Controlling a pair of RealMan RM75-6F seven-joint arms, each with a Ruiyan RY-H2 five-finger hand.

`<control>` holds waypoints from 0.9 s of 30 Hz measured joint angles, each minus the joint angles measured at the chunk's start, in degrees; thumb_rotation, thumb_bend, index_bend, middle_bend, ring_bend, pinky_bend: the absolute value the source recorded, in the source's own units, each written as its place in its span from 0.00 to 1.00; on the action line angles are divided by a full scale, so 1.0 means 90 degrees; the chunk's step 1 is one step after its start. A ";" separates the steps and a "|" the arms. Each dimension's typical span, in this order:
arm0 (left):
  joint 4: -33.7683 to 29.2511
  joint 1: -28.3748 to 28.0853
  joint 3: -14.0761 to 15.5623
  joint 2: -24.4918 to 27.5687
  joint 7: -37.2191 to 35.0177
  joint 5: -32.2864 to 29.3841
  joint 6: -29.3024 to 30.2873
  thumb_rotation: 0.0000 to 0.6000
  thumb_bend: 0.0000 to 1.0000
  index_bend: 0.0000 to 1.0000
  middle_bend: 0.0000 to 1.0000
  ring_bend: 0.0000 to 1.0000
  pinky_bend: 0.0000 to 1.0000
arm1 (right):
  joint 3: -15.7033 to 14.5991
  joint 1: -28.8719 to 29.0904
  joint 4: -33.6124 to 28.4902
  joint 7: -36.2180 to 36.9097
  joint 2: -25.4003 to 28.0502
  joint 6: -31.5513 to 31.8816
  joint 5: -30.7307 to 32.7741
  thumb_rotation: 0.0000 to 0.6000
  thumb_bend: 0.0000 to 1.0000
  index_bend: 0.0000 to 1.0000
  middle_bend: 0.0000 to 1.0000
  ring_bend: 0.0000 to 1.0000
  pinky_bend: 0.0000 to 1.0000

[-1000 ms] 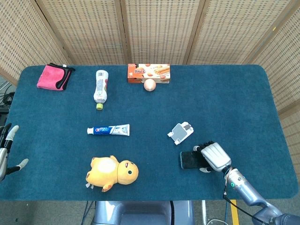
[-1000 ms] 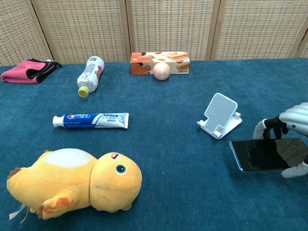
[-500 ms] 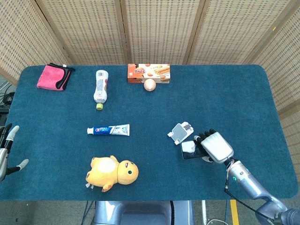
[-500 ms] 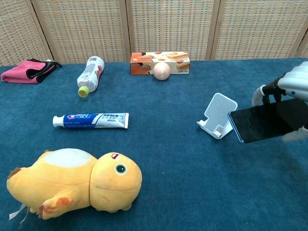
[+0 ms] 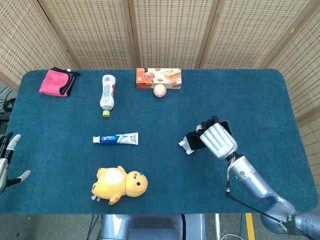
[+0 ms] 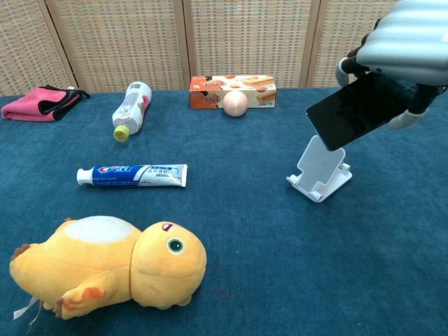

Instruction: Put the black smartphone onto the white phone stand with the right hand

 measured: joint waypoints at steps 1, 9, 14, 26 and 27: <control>0.0001 0.0001 0.0004 0.0013 -0.0029 0.0007 -0.0002 1.00 0.00 0.00 0.00 0.00 0.00 | 0.0007 0.0066 -0.0048 -0.0266 -0.0019 -0.0030 0.0125 1.00 0.31 0.41 0.50 0.45 0.37; 0.0006 0.0011 0.0026 0.0075 -0.0167 0.0053 0.0002 1.00 0.00 0.00 0.00 0.00 0.00 | -0.0058 0.0703 -0.0377 -0.2542 -0.0362 -0.0010 0.1624 1.00 0.31 0.41 0.48 0.44 0.37; 0.0012 0.0013 0.0036 0.0097 -0.0225 0.0078 0.0005 1.00 0.00 0.00 0.00 0.00 0.00 | -0.0201 0.1125 -0.0578 -0.3451 -0.0611 0.0216 0.2565 1.00 0.31 0.41 0.46 0.41 0.37; 0.0015 0.0000 0.0043 0.0111 -0.0240 0.0060 -0.0037 1.00 0.00 0.00 0.00 0.00 0.00 | -0.0717 0.2093 -0.0451 -0.4229 -0.0866 0.0319 0.3760 1.00 0.31 0.41 0.44 0.32 0.37; 0.0015 -0.0001 0.0042 0.0109 -0.0236 0.0054 -0.0041 1.00 0.00 0.00 0.00 0.00 0.00 | -0.0754 0.2149 -0.0421 -0.4227 -0.0871 0.0300 0.3789 1.00 0.31 0.41 0.44 0.32 0.37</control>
